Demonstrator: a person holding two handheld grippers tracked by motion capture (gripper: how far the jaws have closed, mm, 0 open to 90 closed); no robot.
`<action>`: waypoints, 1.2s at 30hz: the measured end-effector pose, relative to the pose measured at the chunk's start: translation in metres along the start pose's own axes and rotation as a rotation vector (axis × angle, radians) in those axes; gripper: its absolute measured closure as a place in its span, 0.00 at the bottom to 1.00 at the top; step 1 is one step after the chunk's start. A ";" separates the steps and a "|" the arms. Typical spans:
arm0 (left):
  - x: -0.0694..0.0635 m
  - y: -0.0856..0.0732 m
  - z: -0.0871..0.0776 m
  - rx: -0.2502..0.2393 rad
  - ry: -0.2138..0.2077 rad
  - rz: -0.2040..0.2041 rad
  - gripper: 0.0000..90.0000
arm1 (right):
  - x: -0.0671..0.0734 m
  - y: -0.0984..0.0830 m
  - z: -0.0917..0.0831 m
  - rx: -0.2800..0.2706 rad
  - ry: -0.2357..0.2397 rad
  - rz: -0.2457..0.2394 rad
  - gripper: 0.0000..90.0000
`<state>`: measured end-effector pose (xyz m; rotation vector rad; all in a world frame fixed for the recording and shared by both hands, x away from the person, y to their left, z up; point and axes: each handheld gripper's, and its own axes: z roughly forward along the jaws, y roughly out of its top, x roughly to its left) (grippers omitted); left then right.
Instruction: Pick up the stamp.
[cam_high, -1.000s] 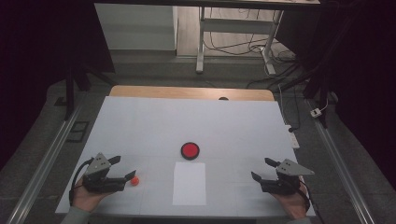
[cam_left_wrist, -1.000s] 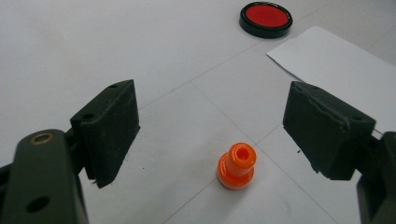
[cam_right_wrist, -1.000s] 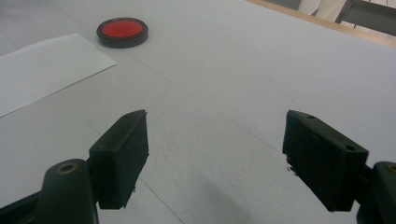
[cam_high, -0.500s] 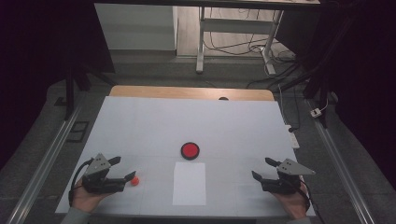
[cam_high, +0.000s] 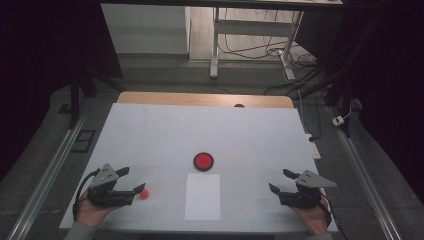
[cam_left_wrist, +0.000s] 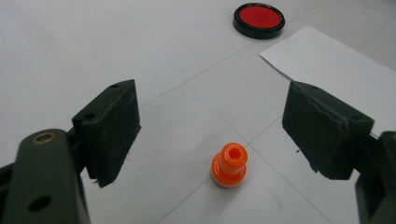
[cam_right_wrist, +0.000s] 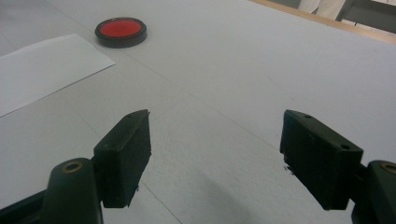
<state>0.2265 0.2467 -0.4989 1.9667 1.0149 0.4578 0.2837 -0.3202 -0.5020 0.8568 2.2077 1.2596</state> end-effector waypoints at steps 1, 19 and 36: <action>0.000 0.001 0.000 0.002 -0.002 -0.001 0.22 | 0.000 0.000 0.000 -0.001 0.001 0.000 0.27; -0.015 0.007 0.010 0.118 -0.038 0.082 0.25 | 0.002 0.000 0.002 0.010 -0.002 0.000 0.28; -0.015 -0.004 0.025 0.202 -0.014 0.111 0.31 | 0.002 -0.001 0.003 0.016 0.009 -0.001 0.29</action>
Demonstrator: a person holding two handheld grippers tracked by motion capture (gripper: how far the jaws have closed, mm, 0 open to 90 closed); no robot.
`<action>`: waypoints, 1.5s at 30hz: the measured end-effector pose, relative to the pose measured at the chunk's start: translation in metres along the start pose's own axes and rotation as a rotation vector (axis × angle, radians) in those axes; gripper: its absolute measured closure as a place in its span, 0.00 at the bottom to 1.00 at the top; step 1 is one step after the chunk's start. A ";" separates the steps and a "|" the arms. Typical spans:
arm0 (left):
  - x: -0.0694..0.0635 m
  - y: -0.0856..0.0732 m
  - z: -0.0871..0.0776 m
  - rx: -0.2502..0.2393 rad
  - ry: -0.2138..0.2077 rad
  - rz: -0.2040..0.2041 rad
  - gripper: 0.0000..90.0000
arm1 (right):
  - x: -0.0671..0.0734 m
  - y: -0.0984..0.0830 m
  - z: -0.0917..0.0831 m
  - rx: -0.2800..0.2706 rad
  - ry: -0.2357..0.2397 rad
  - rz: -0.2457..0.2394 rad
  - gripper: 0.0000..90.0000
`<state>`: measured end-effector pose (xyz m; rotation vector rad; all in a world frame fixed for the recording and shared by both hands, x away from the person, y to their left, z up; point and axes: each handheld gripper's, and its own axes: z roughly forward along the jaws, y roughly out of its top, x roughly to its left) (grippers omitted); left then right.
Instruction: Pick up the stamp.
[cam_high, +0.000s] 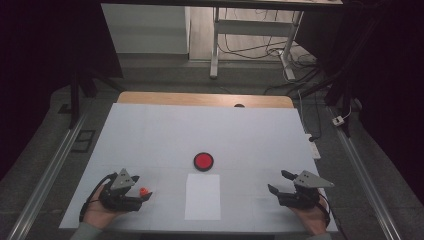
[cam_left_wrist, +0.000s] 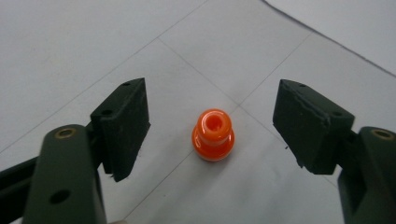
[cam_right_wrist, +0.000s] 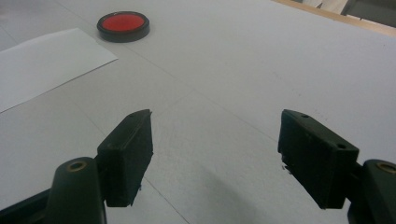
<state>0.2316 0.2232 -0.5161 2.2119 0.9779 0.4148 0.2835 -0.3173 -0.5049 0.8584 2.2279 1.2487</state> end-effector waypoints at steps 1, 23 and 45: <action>0.000 -0.001 0.001 0.002 0.003 0.004 0.32 | 0.000 0.000 0.000 0.000 0.001 0.000 0.29; 0.000 -0.007 0.007 0.023 -0.018 0.022 0.65 | 0.001 -0.001 0.001 0.010 0.001 -0.004 0.29; 0.001 -0.005 0.004 0.002 -0.010 0.024 0.81 | 0.001 -0.002 0.001 0.003 0.008 0.002 0.29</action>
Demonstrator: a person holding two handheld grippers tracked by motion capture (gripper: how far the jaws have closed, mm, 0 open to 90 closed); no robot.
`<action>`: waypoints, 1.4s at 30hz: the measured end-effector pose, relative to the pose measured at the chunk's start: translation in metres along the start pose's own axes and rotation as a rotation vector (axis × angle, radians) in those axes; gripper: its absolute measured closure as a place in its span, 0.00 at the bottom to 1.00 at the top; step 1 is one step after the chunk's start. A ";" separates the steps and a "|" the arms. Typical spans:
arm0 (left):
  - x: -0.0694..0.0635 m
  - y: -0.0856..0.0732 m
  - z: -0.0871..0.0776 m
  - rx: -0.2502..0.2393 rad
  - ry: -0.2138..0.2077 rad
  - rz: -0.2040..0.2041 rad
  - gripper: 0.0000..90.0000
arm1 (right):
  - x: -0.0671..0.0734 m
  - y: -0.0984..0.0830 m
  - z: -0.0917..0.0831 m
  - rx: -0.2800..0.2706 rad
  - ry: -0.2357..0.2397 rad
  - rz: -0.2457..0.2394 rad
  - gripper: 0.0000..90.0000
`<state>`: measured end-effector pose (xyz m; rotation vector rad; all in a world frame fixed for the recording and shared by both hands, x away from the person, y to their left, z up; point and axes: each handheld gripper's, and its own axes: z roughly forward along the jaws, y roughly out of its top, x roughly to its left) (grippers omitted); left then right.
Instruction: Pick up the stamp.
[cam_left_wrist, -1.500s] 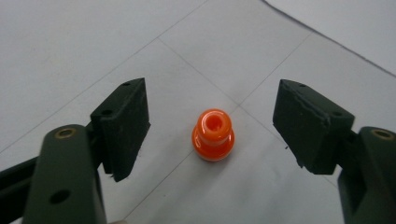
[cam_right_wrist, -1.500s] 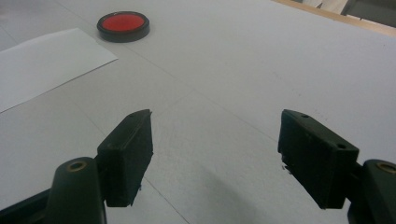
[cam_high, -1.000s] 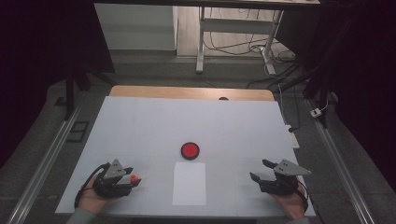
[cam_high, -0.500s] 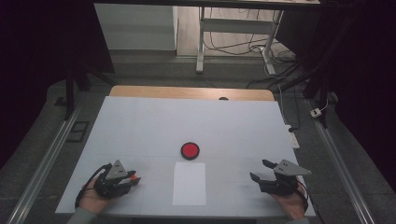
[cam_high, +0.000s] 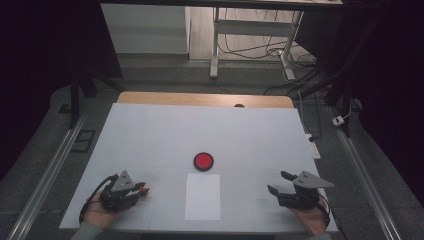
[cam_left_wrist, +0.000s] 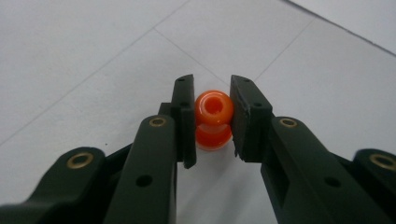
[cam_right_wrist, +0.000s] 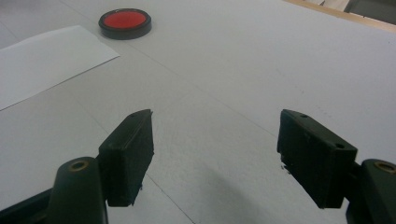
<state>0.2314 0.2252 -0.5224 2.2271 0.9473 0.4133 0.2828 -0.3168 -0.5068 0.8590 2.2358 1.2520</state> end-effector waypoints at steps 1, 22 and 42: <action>0.000 0.000 -0.001 -0.006 -0.003 -0.002 0.81 | 0.000 0.000 0.000 0.001 0.000 -0.001 0.29; 0.013 0.004 -0.016 -0.152 -0.015 -0.090 0.81 | 0.002 0.000 -0.001 -0.007 -0.007 -0.007 0.30; 0.017 0.018 -0.018 -0.220 -0.040 -0.120 0.81 | 0.003 0.001 0.000 -0.006 -0.008 -0.006 0.30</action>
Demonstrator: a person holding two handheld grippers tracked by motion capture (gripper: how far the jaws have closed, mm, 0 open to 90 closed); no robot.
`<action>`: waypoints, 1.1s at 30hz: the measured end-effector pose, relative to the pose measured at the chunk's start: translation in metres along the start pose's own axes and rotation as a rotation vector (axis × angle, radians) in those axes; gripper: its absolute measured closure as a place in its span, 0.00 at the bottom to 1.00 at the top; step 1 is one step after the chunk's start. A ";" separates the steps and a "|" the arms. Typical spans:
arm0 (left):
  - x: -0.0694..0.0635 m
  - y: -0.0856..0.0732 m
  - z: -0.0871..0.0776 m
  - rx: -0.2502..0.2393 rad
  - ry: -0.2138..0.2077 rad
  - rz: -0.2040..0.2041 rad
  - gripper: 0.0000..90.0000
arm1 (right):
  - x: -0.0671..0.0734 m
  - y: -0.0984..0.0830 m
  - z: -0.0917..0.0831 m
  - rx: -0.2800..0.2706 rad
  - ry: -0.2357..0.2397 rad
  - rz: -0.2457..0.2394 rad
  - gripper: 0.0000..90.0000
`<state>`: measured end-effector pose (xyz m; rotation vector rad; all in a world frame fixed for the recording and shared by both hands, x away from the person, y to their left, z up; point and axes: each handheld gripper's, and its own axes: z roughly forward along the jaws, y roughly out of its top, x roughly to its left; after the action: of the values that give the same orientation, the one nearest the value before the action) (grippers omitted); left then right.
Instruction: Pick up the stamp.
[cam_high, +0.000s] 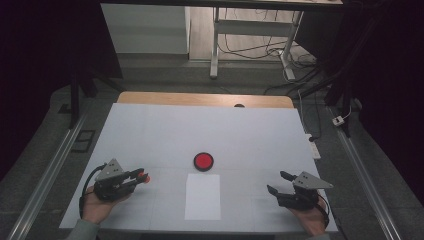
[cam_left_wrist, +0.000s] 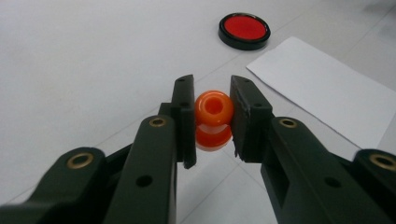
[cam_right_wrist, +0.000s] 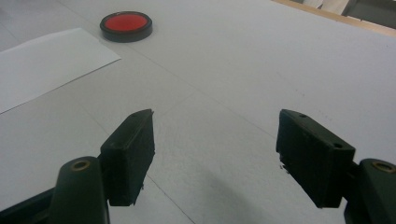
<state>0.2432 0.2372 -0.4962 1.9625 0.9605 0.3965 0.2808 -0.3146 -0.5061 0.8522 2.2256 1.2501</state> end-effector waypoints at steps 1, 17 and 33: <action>0.000 0.001 0.001 -0.002 -0.001 0.002 0.81 | 0.000 0.000 0.000 0.000 0.000 0.000 0.30; -0.012 0.031 0.019 -0.008 -0.045 0.069 0.81 | 0.000 0.000 0.000 0.002 -0.004 0.001 0.30; -0.016 0.052 0.026 -0.034 -0.078 0.060 0.81 | 0.000 0.002 0.001 -0.003 -0.001 -0.001 0.30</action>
<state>0.2731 0.1945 -0.4656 1.9648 0.8418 0.3656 0.2816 -0.3130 -0.5050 0.8510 2.2220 1.2520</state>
